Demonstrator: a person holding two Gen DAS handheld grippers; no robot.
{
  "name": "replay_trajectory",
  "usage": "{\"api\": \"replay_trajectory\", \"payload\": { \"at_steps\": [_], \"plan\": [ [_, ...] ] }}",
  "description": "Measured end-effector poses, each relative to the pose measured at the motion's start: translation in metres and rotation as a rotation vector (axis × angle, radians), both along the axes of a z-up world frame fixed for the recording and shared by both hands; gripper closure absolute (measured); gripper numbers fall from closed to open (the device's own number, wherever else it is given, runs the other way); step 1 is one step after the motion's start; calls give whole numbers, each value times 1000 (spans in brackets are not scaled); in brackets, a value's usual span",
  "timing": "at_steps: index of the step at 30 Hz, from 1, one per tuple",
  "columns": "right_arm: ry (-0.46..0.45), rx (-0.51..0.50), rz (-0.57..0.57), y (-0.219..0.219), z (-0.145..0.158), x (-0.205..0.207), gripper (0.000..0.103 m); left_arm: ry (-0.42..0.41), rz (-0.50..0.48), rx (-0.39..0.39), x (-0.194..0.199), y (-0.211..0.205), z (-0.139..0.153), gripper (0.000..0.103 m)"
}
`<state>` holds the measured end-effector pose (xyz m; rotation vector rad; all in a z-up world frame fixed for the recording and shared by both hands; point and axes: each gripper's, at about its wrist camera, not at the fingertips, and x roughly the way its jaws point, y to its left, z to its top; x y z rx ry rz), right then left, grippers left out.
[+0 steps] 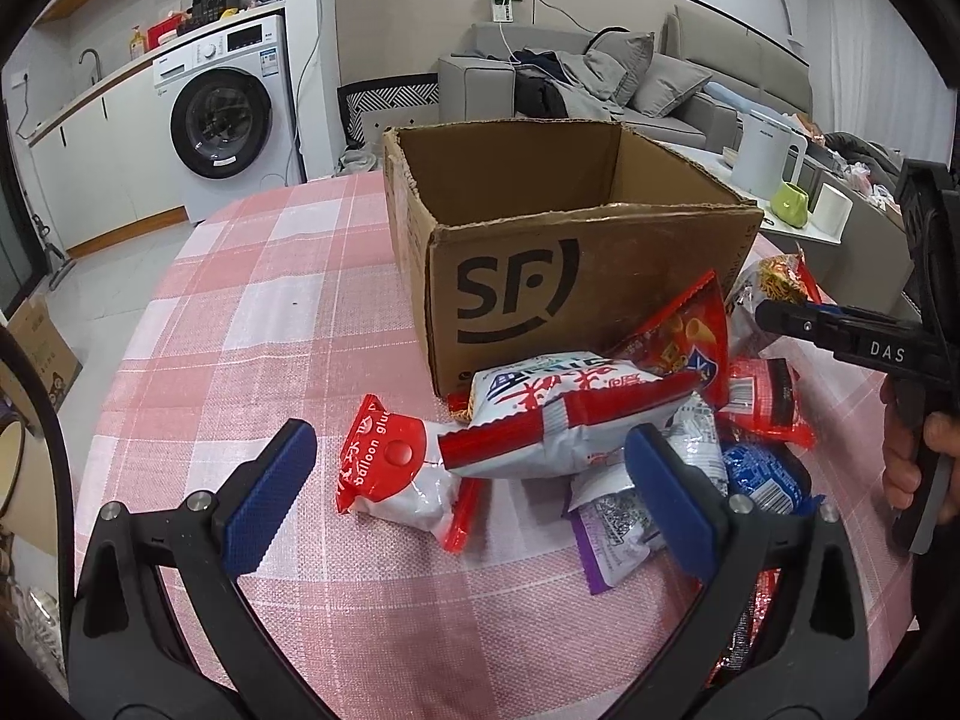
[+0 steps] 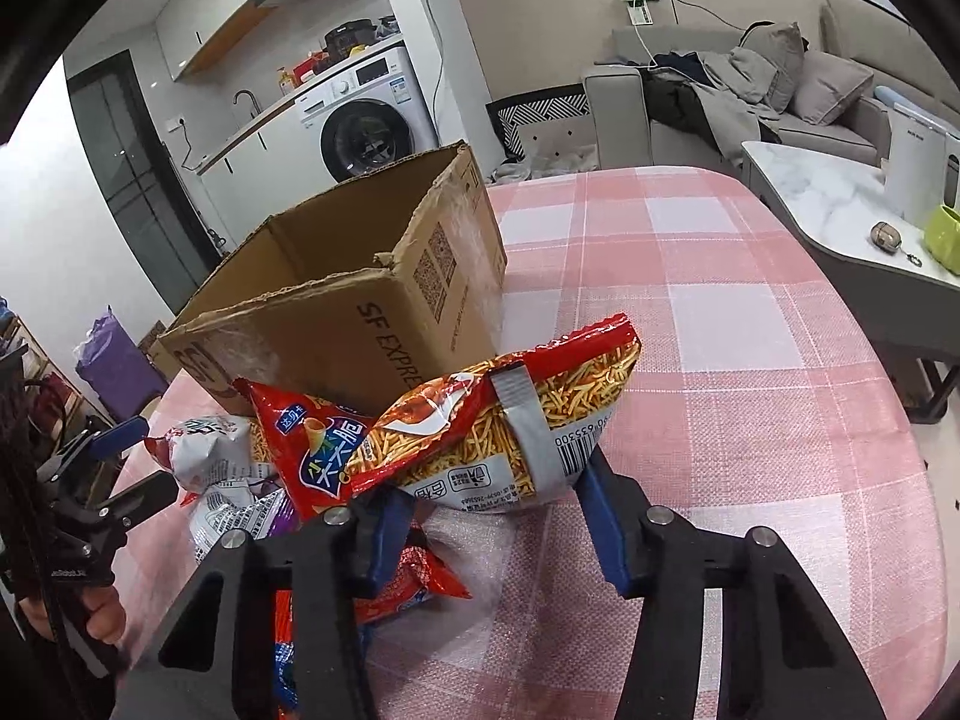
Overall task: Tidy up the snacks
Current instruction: 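Grasp the red-and-white bag with the left tool while the right tool holds the orange bag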
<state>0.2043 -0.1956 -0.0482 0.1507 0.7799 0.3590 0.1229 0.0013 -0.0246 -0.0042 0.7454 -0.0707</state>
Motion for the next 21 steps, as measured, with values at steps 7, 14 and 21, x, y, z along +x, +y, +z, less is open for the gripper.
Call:
{"api": "replay_trajectory", "payload": {
  "at_steps": [7,14,21],
  "plan": [
    [-3,5,6,-2,1,-5,54,-2,-5,4,-3,-2,1,1],
    [-9,10,5,-5,3,-11,55,-2,-12,5,-3,-4,2,1],
    [-19,39,1,-16,8,-18,55,8,-34,-24,-3,-6,1,1]
  ]
}}
